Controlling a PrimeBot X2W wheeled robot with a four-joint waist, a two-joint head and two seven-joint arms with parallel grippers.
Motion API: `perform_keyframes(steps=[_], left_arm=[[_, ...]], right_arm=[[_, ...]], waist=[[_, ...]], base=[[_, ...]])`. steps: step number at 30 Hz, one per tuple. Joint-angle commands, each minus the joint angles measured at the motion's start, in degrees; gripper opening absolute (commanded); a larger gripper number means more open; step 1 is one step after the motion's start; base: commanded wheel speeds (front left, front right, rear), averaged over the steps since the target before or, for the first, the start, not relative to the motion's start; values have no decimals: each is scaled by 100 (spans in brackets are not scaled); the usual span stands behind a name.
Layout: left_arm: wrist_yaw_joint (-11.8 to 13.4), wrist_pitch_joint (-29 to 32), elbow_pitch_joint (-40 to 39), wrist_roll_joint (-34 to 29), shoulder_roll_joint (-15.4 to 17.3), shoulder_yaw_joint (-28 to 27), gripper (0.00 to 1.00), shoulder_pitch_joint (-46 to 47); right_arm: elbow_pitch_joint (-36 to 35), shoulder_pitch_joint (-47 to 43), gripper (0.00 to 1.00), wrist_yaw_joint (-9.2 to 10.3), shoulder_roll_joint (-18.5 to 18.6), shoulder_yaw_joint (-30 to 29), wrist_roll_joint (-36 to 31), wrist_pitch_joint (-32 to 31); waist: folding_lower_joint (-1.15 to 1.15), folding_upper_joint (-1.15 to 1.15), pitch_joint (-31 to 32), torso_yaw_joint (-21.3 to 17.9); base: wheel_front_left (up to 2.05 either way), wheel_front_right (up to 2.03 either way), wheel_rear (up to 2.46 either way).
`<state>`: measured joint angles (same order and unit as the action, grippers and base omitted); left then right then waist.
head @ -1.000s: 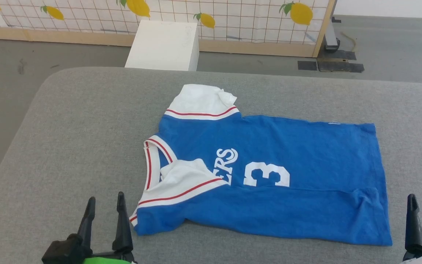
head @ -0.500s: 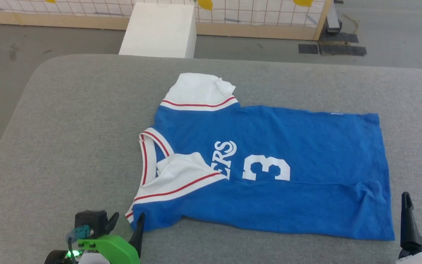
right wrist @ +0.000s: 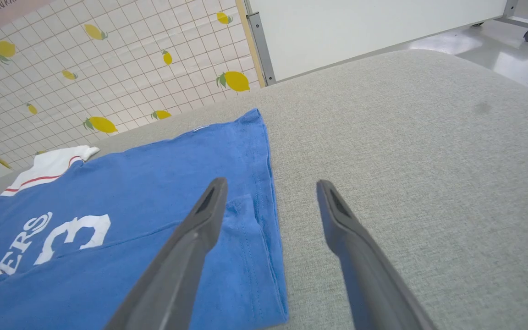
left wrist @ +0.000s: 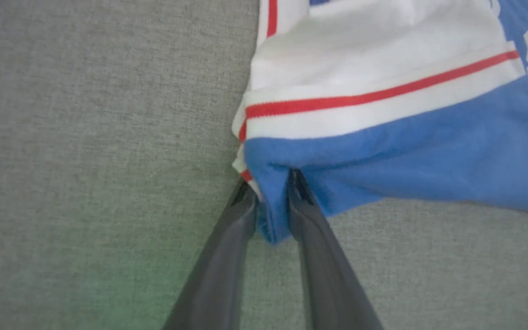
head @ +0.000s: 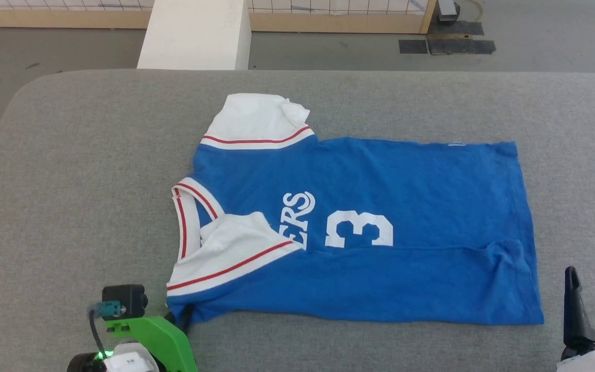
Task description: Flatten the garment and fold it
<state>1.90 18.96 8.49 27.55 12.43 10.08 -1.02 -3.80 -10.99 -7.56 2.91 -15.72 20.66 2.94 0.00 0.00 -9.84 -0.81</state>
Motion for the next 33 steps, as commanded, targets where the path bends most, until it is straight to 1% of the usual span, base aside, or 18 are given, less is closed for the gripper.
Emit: perform_keyframes(steps=[1,4,8,10,12,13,15,17,23,25,30,31,32,33], left_arm=[[-4,-31,103,112,-106,11,0,22],[4,-109,16,167,-125,-35,0,-3],[54,-207,-237,223,-147,-102,0,-111],[79,-227,-385,209,-139,-96,0,-167],[96,-240,-495,189,-139,-77,0,-188],[99,-228,-567,177,-150,-35,0,-188],[101,-226,-621,171,-163,-3,0,-176],[102,-215,-648,158,-174,39,0,-163],[100,-217,-668,164,-206,110,0,-149],[107,-207,-675,175,-186,116,0,-136],[128,-180,-709,177,-141,107,0,-110],[134,-174,-720,177,-132,105,0,-107],[140,-172,-729,176,-125,104,0,-106],[147,-169,-740,177,-119,103,0,-106]], right_arm=[[-41,107,100,8,-3,-10,-2,-49],[-111,133,100,8,-3,-2,-20,-231],[-254,192,100,8,-3,51,-50,-900],[-312,182,100,8,-3,72,-203,-1520],[-333,164,100,8,-3,30,-170,-2097],[-452,131,100,8,-3,93,-267,-2564],[-514,125,100,8,-3,11,-241,-2815],[-548,105,100,8,-3,-12,-252,-2983],[-467,130,100,8,-3,-177,-313,-3119],[-262,187,100,8,-3,-240,-415,-3195],[26,301,100,8,-3,-196,-333,-3237],[84,334,90,8,-3,-186,-301,-3231],[129,361,47,8,-3,-190,-262,-3224],[179,394,26,8,-3,-189,-227,-3213]], waist=[[0,0,-6,1],[0,0,-17,13],[0,0,-44,27],[0,0,-64,54],[0,0,-84,90],[0,0,-103,134],[0,0,-121,171],[0,0,-136,208],[0,0,-176,267],[0,0,-204,276],[0,0,-231,264],[0,0,-238,259],[0,0,-243,254],[0,0,-250,247]], base=[[0,0,0],[0,0,0],[0,0,0],[0,0,0],[0,0,0],[0,0,0],[0,0,0],[0,0,0],[0,0,0],[0,0,0],[0,0,0],[0,0,0],[0,0,0],[0,0,0]])
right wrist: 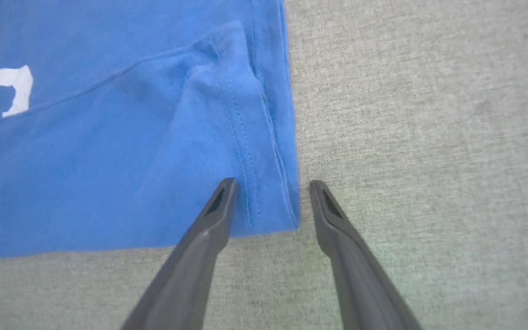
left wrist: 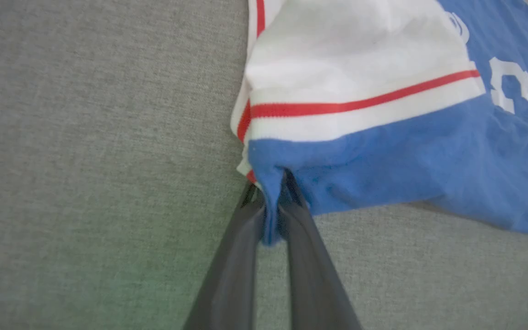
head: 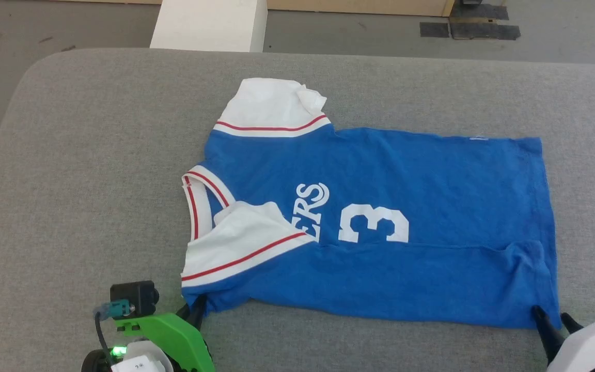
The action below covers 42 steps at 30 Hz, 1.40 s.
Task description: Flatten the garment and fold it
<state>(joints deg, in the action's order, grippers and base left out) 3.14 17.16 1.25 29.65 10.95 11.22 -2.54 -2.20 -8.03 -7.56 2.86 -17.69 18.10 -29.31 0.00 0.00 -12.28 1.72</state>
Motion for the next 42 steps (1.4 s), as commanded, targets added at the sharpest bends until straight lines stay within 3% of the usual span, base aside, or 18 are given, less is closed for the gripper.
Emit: perform_keyframes(steps=[1,14,25,32,33,34,35,36,42], left_arm=[[29,13,-24,-31,35,-15,0,46],[94,108,-368,341,191,-367,0,-253],[321,1130,-1784,1029,460,-586,0,-1514],[357,1301,-1655,1241,403,-539,0,-1810],[351,1292,-1529,1254,382,-527,12,-1786],[353,1288,-1342,1227,382,-503,40,-1748],[329,1296,-1195,1185,402,-456,69,-1706],[309,1275,-1026,1185,374,-428,100,-1637],[238,1060,-427,1182,235,-390,100,-1289]], right_arm=[[52,124,0,8,2,15,51,30],[-239,240,0,8,2,-256,184,-23],[-1448,-382,0,8,2,-804,486,-883],[-1196,-835,0,8,2,-780,669,-897],[-1110,-861,4,8,2,-738,676,-876],[-977,-867,32,8,2,-699,718,-834],[-880,-872,80,8,2,-638,680,-802],[-755,-868,100,8,2,-565,638,-765],[-199,-682,100,8,2,-429,602,-475]], waist=[[0,0,-12,-12],[0,0,244,-140],[0,0,924,-232],[0,0,1032,-264],[0,0,1033,-269],[0,0,1030,-281],[0,0,1022,-289],[0,0,1011,-295],[0,0,940,-305]], base=[[0,0,0],[0,0,0],[0,0,0],[0,0,0],[0,0,0],[0,0,0],[0,0,0],[0,0,0],[0,0,0]])
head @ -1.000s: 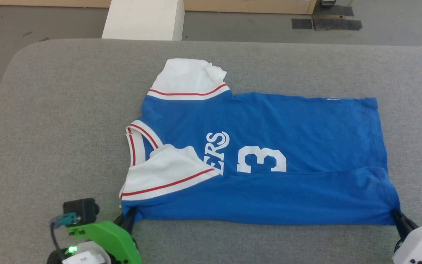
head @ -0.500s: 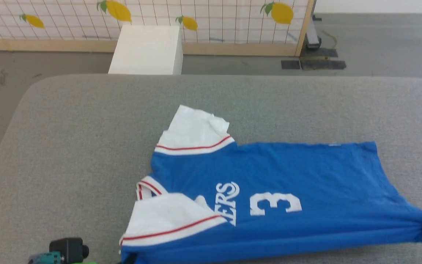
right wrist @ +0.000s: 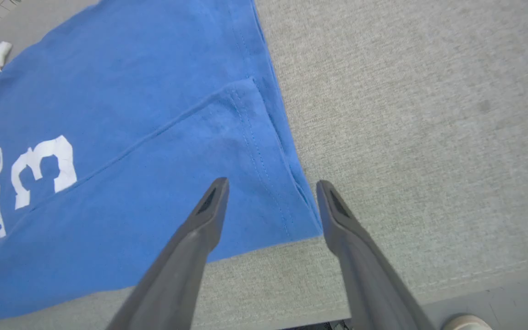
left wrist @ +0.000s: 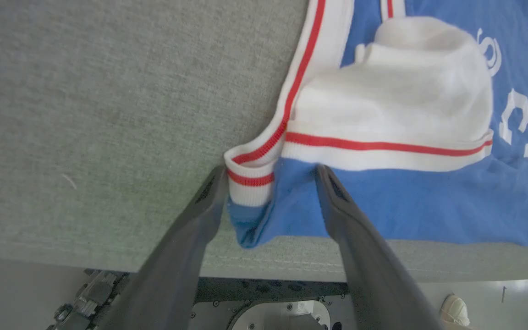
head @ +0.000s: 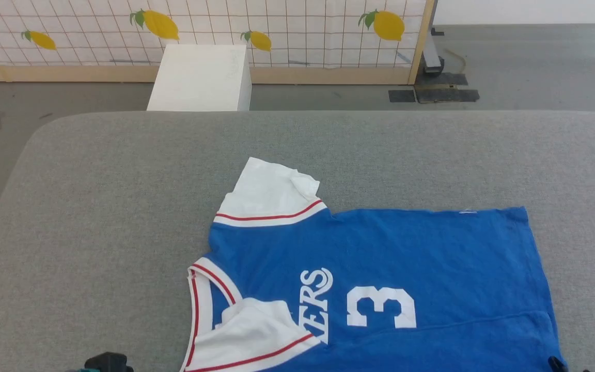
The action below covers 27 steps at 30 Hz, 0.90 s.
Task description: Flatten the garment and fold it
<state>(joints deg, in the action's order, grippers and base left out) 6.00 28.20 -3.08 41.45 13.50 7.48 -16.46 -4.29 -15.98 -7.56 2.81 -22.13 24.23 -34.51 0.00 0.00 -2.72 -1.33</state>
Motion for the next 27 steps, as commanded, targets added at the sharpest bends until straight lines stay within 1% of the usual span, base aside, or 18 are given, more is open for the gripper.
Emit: perform_keyframes(steps=[1,4,6,9,10,13,14,17,19,21,24,27], left_arm=[[-60,-99,14,13,-35,-38,100,127],[-76,-265,-100,51,-32,-163,100,121],[-70,-407,-319,74,-27,-282,100,80],[-49,-787,-800,-31,-14,-483,100,69],[-17,-994,-947,-147,-13,-557,100,108],[137,-2020,-1362,-649,-168,-814,100,392],[151,-2305,-1430,-800,-210,-832,100,474],[96,-3062,-1548,-1243,-362,-651,100,669],[42,-3541,-1510,-1510,-449,-512,100,781],[105,-3971,-1367,-1938,-468,-413,100,866],[222,-4232,-1139,-2381,-611,-267,100,959],[229,-4291,-875,-2597,-715,-103,100,1029]], right_arm=[[29,141,100,8,7,19,13,80],[-50,207,100,8,7,-36,90,203],[-203,236,100,8,7,-123,119,293],[-524,344,100,8,7,-288,163,520],[-629,384,100,8,7,-314,144,610],[-1026,517,100,8,7,-332,-102,1001],[-1148,571,100,8,7,-319,-176,1169],[-1486,719,100,8,7,-135,-386,1752],[-1633,764,100,8,7,108,-616,2060],[-1645,845,100,8,7,266,-724,2378],[-1536,899,100,8,7,463,-977,2726],[-1352,893,100,8,7,602,-982,2901]], waist=[[0,0,-26,-2],[0,0,-57,-5],[0,0,-75,2],[0,0,-113,19],[0,0,-129,26],[0,0,-192,51],[0,0,-210,54],[0,0,-268,55],[0,0,-307,49],[0,0,-341,22],[0,0,-378,-9],[0,0,-444,-24]], base=[[0,0,0],[0,0,0],[0,0,0],[0,0,0],[0,0,0],[0,0,0],[0,0,0],[0,0,0],[0,0,0],[0,0,0],[0,0,0],[0,0,0]])
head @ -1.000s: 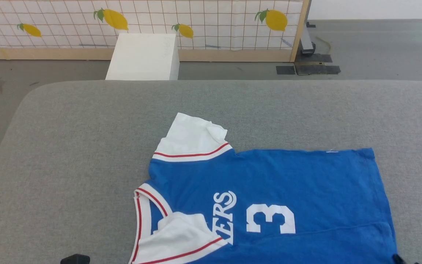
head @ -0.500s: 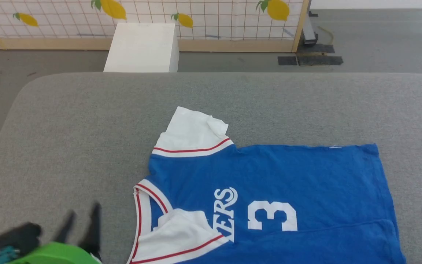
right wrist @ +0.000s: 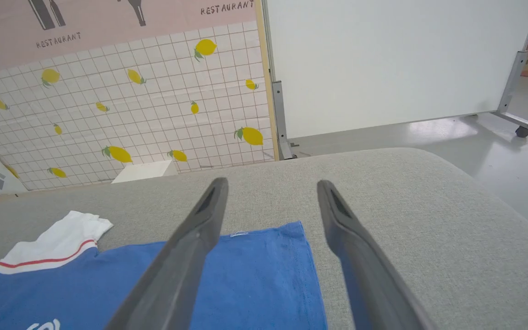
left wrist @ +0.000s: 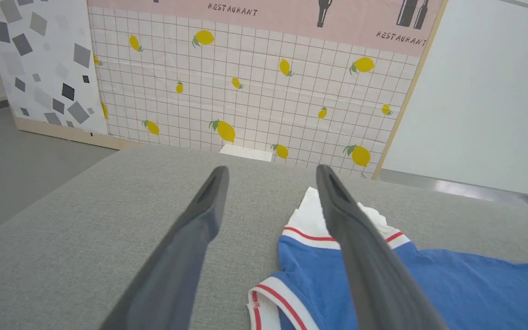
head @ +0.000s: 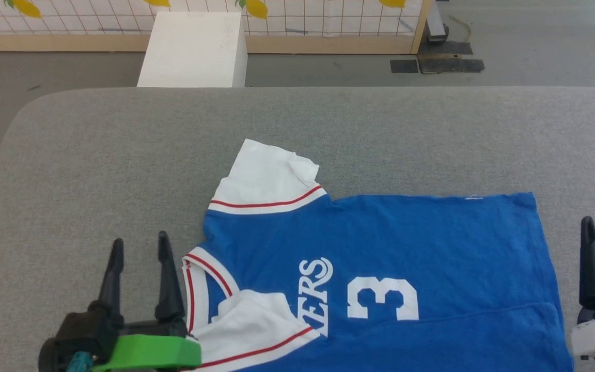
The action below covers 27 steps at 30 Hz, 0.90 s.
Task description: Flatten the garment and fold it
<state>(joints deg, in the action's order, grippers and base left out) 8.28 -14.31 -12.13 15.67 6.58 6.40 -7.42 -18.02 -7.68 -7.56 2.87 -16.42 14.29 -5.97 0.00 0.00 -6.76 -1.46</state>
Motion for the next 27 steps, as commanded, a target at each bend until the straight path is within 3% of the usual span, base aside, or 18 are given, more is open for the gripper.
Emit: perform_keyframes(steps=[1,7,8,10,11,14,22,27], left_arm=[[-38,-46,86,-37,-27,46,100,166],[-307,256,276,-173,348,74,100,892],[-531,793,312,-128,623,85,100,1550],[-703,1185,343,-61,753,141,100,2031],[-969,1857,518,56,940,251,100,2785],[-1126,2498,811,-92,1177,400,100,3642],[-1460,4419,2036,662,1094,797,100,5327],[-1514,5113,2652,999,1165,878,100,5904]], right_arm=[[63,64,100,8,0,66,47,78],[229,139,100,8,0,129,101,221],[242,228,100,8,0,143,117,239],[254,307,100,8,0,164,135,254],[273,435,100,8,0,224,170,275],[314,589,100,8,0,315,220,313],[487,873,100,8,0,495,288,387],[595,1046,100,8,0,615,308,434]], waist=[[0,0,-71,-21],[0,0,-350,-46],[0,0,-588,-73],[0,0,-761,-87],[0,0,-1052,-116],[0,0,-1349,-174],[0,0,-1971,-314],[0,0,-2282,-469]], base=[[0,0,0],[0,0,0],[0,0,0],[0,0,0],[0,0,0],[0,0,0],[0,0,0],[0,0,0]])
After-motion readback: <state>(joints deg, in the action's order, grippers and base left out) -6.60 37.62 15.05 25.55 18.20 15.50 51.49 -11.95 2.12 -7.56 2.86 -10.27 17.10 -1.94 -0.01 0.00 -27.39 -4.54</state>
